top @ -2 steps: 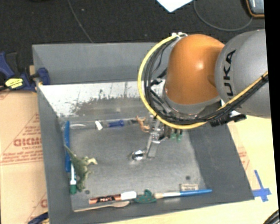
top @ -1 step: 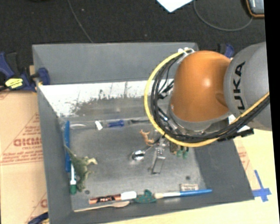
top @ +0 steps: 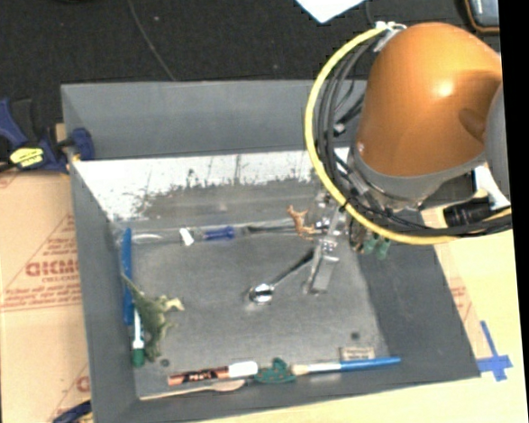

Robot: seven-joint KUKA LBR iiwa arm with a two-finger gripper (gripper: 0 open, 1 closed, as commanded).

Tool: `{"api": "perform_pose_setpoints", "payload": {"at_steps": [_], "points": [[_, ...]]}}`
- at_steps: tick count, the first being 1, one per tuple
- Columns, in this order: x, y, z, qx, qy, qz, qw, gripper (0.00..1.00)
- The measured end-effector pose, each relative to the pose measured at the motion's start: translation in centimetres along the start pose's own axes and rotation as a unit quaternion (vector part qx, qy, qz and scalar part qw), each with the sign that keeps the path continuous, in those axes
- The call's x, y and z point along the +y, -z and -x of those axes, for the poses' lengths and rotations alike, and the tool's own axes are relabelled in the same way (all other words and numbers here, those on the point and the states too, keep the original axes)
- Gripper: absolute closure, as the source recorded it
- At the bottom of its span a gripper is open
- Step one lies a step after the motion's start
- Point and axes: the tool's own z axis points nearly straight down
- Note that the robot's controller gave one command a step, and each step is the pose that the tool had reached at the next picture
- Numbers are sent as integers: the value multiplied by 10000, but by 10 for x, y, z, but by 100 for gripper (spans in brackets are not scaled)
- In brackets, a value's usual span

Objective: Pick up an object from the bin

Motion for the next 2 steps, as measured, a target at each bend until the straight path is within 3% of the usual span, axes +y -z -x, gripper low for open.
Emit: {"api": "perform_pose_setpoints", "payload": {"at_steps": [1, 2], "points": [[38, -61, 7, -2, 1054, 3, 9944, 0], [38, -6, -16, -29, -886, 12, 9961, 0]]}}
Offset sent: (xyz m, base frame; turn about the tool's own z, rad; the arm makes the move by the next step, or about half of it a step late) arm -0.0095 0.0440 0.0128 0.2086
